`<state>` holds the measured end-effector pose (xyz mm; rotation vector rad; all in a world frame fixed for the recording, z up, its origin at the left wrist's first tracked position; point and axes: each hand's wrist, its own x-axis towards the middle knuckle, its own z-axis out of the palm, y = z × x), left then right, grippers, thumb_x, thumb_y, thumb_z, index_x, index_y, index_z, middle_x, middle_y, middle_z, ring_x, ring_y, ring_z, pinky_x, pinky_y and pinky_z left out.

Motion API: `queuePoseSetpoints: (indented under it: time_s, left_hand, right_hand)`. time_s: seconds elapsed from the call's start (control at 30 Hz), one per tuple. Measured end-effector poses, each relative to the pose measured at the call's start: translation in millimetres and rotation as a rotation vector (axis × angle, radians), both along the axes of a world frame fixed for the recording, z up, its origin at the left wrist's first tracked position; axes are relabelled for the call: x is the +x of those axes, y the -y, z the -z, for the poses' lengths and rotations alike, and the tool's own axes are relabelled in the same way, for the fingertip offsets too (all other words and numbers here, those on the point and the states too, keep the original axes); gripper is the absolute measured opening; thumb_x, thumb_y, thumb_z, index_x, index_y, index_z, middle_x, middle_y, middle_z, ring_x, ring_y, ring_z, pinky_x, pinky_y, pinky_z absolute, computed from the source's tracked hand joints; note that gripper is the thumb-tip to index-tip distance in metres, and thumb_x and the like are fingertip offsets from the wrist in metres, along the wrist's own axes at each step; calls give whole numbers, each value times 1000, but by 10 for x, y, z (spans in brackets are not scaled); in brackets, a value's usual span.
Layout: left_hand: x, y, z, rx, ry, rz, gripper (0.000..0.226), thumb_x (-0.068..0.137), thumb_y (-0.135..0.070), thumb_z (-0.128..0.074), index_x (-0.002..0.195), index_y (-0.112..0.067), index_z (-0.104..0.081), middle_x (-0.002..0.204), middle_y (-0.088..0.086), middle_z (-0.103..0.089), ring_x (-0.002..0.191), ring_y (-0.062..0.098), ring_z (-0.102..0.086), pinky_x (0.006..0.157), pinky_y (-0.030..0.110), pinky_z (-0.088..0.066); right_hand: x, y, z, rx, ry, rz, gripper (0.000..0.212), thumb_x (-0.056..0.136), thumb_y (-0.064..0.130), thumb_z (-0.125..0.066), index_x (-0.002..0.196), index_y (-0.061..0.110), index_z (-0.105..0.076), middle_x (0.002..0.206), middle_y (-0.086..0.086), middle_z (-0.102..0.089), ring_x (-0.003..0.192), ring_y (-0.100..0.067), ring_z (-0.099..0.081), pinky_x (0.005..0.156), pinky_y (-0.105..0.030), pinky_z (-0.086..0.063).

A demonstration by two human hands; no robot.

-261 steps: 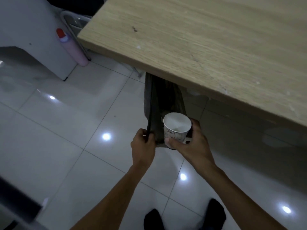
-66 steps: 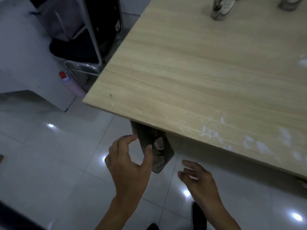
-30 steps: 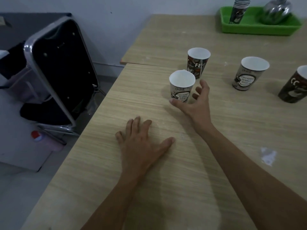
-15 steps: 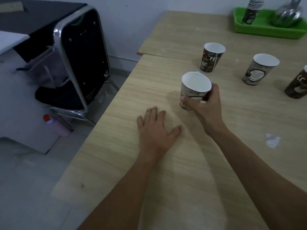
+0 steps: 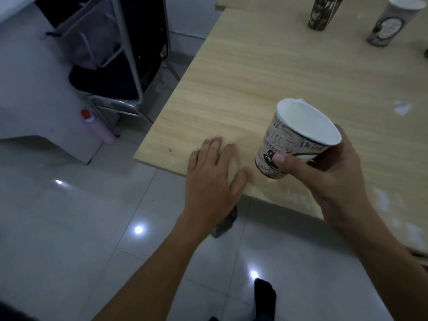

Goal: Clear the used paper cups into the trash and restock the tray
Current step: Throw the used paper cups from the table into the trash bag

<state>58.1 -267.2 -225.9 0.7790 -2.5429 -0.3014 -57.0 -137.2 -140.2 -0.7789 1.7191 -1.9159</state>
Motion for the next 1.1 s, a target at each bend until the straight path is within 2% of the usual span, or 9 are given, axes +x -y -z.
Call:
queuePoseSetpoints:
  time_s: [0.2, 0.33, 0.47, 0.63, 0.73, 0.87, 0.97, 1.03, 1.1]
  left_hand:
    - [435, -162, 272, -73, -126, 31, 55, 99, -46, -35, 139, -10, -44, 147, 14, -41, 141, 27, -30, 116, 46, -21]
    - [564, -275, 482, -82, -181, 3, 76, 81, -32, -72, 143, -14, -31, 152, 15, -31, 144, 28, -22, 112, 57, -24]
    - [743, -409, 819, -28, -339, -84, 75, 68, -13, -83, 130, -15, -42, 142, 12, -37, 134, 29, -37, 102, 57, -36]
    - [872, -291, 1379, 463, -305, -424, 44, 81, -16, -70, 121, -11, -53, 118, 6, -59, 111, 20, -52, 90, 48, -48]
    - [739, -28, 1615, 784, -95, -566, 72, 80, -38, -74, 137, -12, -38, 131, 10, -52, 119, 26, -49, 95, 43, -45]
    - [526, 249, 1974, 910, 121, -569, 107, 70, -63, -72, 149, -18, -15, 144, 11, -43, 129, 29, -44, 102, 49, -42]
    - [458, 344, 2220, 994, 99, -516, 73, 83, -51, -64, 142, -18, -37, 133, 9, -56, 119, 29, -54, 97, 47, -47]
    - [469, 381, 2317, 1032, 109, -494, 40, 92, -34, -55, 127, -16, -59, 122, 8, -65, 110, 28, -60, 94, 40, -50]
    - [512, 376, 2350, 1102, 27, -546, 27, 93, -21, -51, 110, -10, -69, 106, 9, -69, 97, 26, -63, 83, 32, -51]
  right_hand:
    - [475, -209, 135, 41, -22, -77, 71, 50, 39, -87, 114, 27, -58, 113, 5, -67, 105, -12, -63, 80, -23, -53]
    - [688, -255, 400, 90, -11, -129, 70, 51, 50, -85, 114, 34, -59, 118, 6, -65, 112, -14, -61, 87, -25, -52]
    - [859, -293, 655, 211, -50, -204, 66, 53, 56, -81, 113, 53, -55, 118, 20, -62, 111, -2, -59, 83, -14, -49]
    - [965, -291, 1103, 373, 19, -233, 64, 50, 45, -88, 108, 46, -59, 109, 27, -64, 102, 4, -60, 77, -9, -48]
    - [944, -262, 1375, 456, 62, -203, 67, 45, 37, -86, 105, 42, -57, 102, 33, -64, 97, 8, -60, 74, -6, -47]
    - [861, -153, 1750, 519, 97, -164, 65, 41, 47, -77, 102, 43, -55, 97, 28, -67, 94, 8, -61, 73, -7, -49]
    - [834, -60, 1936, 534, 113, -158, 66, 43, 47, -77, 104, 42, -56, 101, 23, -66, 93, 5, -63, 75, -14, -53]
    - [828, 19, 2049, 539, 122, -168, 67, 43, 46, -78, 107, 42, -55, 103, 22, -66, 95, 3, -63, 76, -18, -54]
    - [813, 88, 2161, 543, 140, -167, 67, 47, 42, -80, 108, 41, -54, 105, 20, -65, 96, 3, -63, 75, -17, -54]
